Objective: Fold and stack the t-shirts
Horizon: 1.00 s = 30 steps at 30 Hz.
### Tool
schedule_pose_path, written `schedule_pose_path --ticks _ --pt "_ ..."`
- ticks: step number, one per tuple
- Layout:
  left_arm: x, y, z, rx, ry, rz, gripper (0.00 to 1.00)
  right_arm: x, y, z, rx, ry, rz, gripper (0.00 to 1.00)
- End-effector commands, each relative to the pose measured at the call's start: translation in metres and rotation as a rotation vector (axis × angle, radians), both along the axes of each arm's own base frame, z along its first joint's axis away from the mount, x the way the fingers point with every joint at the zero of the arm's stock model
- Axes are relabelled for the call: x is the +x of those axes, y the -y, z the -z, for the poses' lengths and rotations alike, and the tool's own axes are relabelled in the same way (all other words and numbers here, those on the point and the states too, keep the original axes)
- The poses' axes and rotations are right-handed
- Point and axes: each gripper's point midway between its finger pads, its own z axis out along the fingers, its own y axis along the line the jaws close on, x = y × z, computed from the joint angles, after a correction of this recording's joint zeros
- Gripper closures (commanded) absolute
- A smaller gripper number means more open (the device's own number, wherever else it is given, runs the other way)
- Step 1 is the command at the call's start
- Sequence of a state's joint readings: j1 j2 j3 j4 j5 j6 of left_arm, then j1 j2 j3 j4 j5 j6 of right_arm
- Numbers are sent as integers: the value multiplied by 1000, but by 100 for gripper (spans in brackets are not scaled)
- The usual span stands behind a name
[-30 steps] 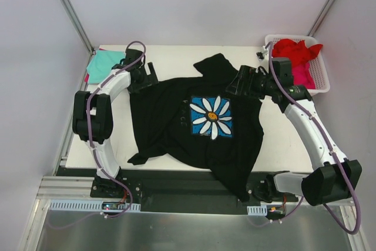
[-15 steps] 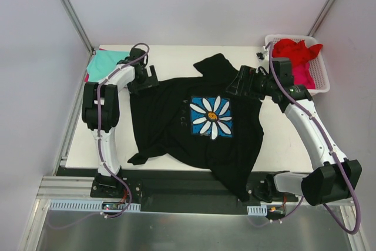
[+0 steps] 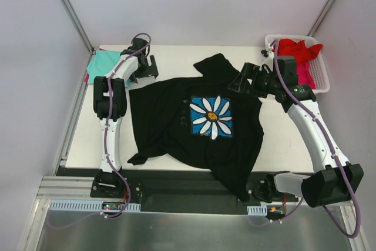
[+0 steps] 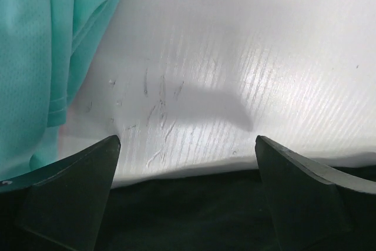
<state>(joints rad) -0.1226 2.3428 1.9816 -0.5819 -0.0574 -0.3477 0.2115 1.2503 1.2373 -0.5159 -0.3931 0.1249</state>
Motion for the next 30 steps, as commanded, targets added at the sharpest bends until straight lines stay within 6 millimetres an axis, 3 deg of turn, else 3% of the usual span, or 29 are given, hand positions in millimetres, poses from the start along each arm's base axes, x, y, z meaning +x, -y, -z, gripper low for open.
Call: schedule_pose_path --ticks 1,5,6,8,9,13,14,16,20,24,30 --pt "-7 -9 -2 34 -39 -7 1 -1 2 -32 33 74 7 4" --pt "-12 -6 -25 34 -7 6 1 4 3 -27 20 67 3 4" --pt "-10 -11 -46 68 37 -4 1 3 1 -25 26 58 -3 4" --pt "-14 -12 -64 82 64 -2 1 3 0 -19 33 50 -4 4" --pt "-15 -12 -83 88 98 -1 1 2 0 -19 44 48 3 4" --pt "-36 -7 -100 91 100 14 1 -4 0 -18 51 52 2 4" --pt "-48 -4 -91 93 69 20 1 -6 1 -16 49 48 5 4" --pt "-60 0 -93 92 62 32 1 -9 1 -16 46 49 1 4" --pt "-91 12 -54 77 -47 53 1 -16 4 -20 43 60 4 4" --pt "-98 18 -21 76 -116 53 1 -19 4 -22 44 68 -4 4" --pt "-93 21 -7 77 -121 43 1 -19 5 -18 40 57 -6 4"
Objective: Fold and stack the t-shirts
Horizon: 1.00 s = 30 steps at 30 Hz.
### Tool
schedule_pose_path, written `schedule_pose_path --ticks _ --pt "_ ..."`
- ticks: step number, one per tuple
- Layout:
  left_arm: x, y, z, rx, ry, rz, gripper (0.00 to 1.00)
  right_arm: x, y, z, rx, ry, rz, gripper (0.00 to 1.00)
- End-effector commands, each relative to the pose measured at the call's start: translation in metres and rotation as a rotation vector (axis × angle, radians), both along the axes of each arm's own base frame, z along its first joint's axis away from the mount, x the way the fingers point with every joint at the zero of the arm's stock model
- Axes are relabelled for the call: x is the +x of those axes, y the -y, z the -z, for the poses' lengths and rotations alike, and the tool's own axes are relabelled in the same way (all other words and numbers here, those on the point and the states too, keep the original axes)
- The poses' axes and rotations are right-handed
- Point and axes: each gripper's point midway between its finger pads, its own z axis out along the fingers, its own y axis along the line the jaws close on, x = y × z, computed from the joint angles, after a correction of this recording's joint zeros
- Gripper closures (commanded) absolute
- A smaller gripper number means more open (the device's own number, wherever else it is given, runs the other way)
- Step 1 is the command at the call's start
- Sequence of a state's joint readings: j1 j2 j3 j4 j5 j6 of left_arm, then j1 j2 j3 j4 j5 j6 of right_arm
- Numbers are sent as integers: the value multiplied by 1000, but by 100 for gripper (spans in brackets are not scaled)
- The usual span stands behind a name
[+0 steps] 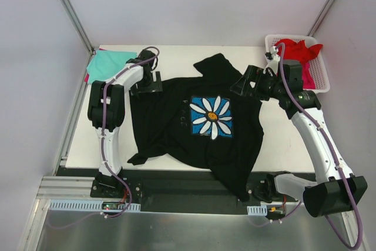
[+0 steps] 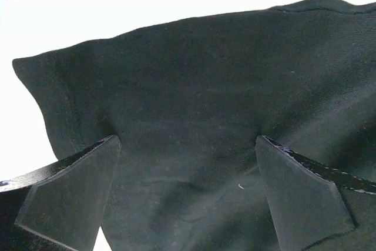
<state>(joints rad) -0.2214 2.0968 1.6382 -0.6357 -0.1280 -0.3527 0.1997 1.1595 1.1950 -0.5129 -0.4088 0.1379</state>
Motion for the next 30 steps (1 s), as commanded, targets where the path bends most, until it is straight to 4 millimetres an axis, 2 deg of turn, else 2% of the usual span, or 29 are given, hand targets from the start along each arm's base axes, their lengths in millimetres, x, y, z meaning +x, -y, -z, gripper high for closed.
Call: schedule_pose_path --ticks 1,5,7,8,9,13,14,16,17,19,20,21,23,26,30 --pt "5 2 0 -13 13 -22 1 -1 -1 -4 11 13 -13 4" --pt "9 3 12 -14 -4 -13 1 1 -2 -1 17 -1 -14 4" --pt "10 6 24 -21 -27 -3 1 1 -2 0 19 -2 -15 4" --pt "18 8 22 -24 -13 3 1 1 -3 0 17 1 -18 4" --pt "20 8 32 -20 -29 11 1 1 -2 0 17 2 -19 4" --pt "39 10 38 -31 -19 29 1 0 -2 0 12 -1 -22 4" --pt "50 14 32 -49 4 33 1 0 -1 0 11 -1 -20 4" --pt "55 15 39 -63 -17 32 1 1 -2 0 14 -3 -25 4" --pt "66 17 29 -73 10 33 1 1 -2 -1 16 -2 -26 4" --pt "68 15 36 -58 -14 37 1 4 -2 0 15 -7 -24 4" --pt "79 16 27 -61 15 41 1 5 -2 0 15 -7 -25 4" --pt "81 12 33 -53 4 39 1 6 -2 0 13 -8 -26 4" --pt "89 6 26 -75 13 22 1 8 -2 -1 12 -6 -25 4" --pt "91 -5 23 -91 17 -10 1 11 -2 2 10 -14 -20 4" --pt "85 -22 17 -94 8 -51 1 16 -3 4 19 -14 -16 4"
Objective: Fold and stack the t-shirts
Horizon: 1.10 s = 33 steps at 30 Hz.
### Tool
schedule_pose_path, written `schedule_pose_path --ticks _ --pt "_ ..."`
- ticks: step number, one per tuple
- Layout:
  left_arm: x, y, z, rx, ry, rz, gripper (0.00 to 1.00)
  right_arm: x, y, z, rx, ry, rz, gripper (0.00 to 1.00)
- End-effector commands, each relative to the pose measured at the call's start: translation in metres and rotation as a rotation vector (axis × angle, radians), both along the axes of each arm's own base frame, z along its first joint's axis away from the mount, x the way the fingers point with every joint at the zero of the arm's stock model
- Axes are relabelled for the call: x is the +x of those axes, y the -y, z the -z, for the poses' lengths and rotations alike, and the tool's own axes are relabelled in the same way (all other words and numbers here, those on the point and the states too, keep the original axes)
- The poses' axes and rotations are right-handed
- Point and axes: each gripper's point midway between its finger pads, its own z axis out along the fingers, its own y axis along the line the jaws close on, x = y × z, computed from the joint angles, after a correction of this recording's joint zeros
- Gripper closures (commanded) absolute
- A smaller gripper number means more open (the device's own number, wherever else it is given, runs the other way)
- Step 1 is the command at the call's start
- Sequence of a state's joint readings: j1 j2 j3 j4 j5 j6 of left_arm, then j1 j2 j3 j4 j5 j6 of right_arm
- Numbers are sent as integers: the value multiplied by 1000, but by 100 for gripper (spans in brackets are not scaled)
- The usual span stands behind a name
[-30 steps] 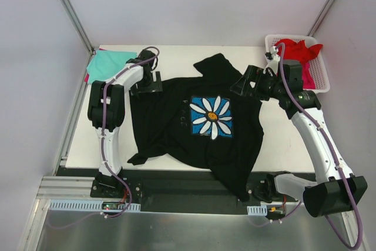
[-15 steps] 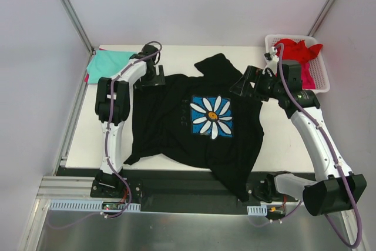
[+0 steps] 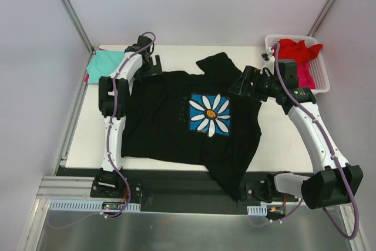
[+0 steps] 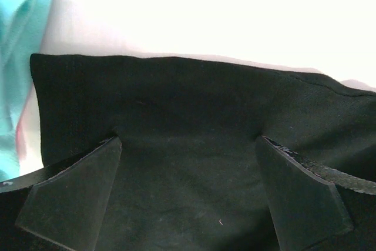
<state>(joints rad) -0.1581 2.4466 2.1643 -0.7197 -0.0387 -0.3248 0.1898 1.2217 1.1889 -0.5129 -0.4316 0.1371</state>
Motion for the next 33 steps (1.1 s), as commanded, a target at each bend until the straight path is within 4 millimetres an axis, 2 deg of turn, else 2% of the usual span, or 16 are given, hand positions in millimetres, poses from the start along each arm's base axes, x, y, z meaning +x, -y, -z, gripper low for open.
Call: schedule_pose_path --ticks 1,6,7,8,9,11,12,13,14,15,16,18,19,21,22,33 --pt "-17 -27 7 -10 -75 -46 1 11 -2 -19 25 63 -4 4" --pt "-24 -27 -7 -30 -67 -58 1 26 -7 -27 25 127 -38 4" --pt "-23 -25 -11 -33 -57 -55 1 36 -9 -34 23 179 -54 4" --pt "-23 -25 -16 -29 -47 -55 1 48 -14 -27 16 183 -103 4" --pt "-22 -23 -19 -28 -39 -52 1 62 -14 -43 15 222 -102 3" --pt "-22 -23 -20 -31 -38 -51 1 81 -22 -46 38 232 -156 2" --pt "-23 -22 -21 -33 -38 -50 1 101 -26 -21 40 176 -172 2" --pt "-24 -22 -19 -33 -42 -52 1 117 -30 -37 64 219 -192 2" --pt "-24 -22 -19 -35 -44 -51 1 123 -39 -36 108 213 -244 2" --pt "-24 -20 -18 -37 -46 -52 1 144 -41 -6 136 141 -245 1" --pt "-23 -18 -17 -36 -44 -48 1 159 -43 -16 152 174 -253 1" --pt "-22 -16 -14 -38 -48 -47 1 177 -47 -3 194 144 -279 1" --pt "-21 -14 -15 -38 -45 -44 1 188 -48 23 205 85 -275 1" --pt "-20 -13 -13 -42 -45 -44 1 199 -50 26 215 82 -286 1" --pt "-21 -9 -14 -61 -50 -37 1 204 -49 45 214 34 -275 1" --pt "-28 -7 -30 -45 -28 -26 1 219 -44 103 166 -101 -241 1"
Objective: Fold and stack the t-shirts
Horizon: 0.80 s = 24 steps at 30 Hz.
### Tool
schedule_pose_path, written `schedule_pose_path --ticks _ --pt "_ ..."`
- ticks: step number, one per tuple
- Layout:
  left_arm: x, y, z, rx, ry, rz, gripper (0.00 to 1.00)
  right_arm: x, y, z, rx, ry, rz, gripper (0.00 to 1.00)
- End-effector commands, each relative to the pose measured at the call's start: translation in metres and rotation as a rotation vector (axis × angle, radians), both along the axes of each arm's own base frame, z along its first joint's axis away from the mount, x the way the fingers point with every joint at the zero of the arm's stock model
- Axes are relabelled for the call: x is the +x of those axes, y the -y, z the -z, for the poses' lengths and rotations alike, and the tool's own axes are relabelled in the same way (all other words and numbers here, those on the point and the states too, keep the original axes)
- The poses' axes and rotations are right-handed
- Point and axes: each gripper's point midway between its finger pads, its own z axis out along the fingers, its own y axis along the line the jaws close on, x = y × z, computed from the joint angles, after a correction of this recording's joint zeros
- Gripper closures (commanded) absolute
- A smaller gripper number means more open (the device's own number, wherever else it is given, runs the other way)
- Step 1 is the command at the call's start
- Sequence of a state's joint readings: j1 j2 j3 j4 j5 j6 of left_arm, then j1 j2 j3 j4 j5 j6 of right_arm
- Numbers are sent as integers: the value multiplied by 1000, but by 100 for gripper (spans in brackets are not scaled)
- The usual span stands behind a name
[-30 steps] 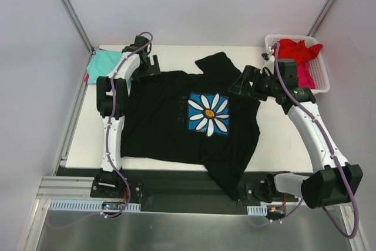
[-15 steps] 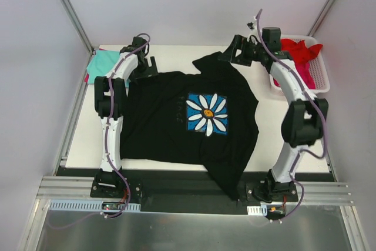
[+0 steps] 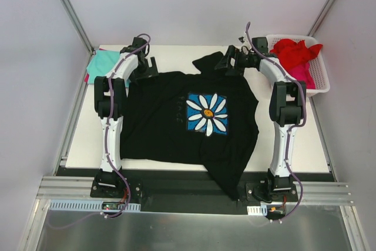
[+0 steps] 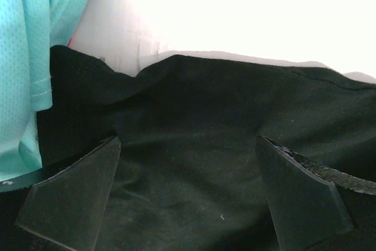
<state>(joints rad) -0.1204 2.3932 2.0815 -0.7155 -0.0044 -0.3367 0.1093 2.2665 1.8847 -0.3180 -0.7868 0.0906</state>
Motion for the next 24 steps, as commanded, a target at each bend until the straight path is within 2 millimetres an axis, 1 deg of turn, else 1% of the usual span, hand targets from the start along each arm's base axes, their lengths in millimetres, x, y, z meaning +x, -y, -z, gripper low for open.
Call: schedule_pose_path --ticks 1,6,10,12,13,14,15,16,17,18,19,20,21,22,23,24 --pt "-16 9 -29 -15 2 10 1 8 2 -21 -33 54 -23 1" --pt "-19 10 -36 -13 12 18 1 13 9 -8 -95 14 3 1" --pt "-19 10 -45 -15 28 18 1 16 15 -3 -122 -7 27 1" --pt "-20 7 -50 4 39 11 1 15 17 -3 -116 -12 29 1" --pt "-20 7 -59 9 56 9 1 14 19 -8 -110 -4 28 1" --pt "-21 6 -65 18 70 10 1 11 21 -7 -109 -9 29 1" --pt "-21 5 -70 31 84 6 1 11 23 -11 -105 4 31 1" --pt "-18 3 -87 54 129 -1 1 7 22 -28 -97 32 27 1" --pt "-17 7 -99 69 164 14 1 2 23 -29 -97 29 26 1" --pt "-9 10 -111 73 221 19 1 0 23 -36 -95 37 26 2" --pt "-6 13 -131 72 281 28 1 -5 23 -43 -95 44 28 2" --pt "-4 23 -142 62 318 51 1 -10 25 -63 -106 101 17 2" --pt "0 29 -153 37 353 63 1 -20 26 -62 -111 90 16 2" --pt "7 39 -166 1 404 83 1 -26 28 -69 -113 101 20 2" --pt "8 54 -170 -55 419 125 1 -36 29 -94 -106 148 25 2" --pt "9 71 -179 -104 444 166 1 -48 30 -87 -109 126 23 2"
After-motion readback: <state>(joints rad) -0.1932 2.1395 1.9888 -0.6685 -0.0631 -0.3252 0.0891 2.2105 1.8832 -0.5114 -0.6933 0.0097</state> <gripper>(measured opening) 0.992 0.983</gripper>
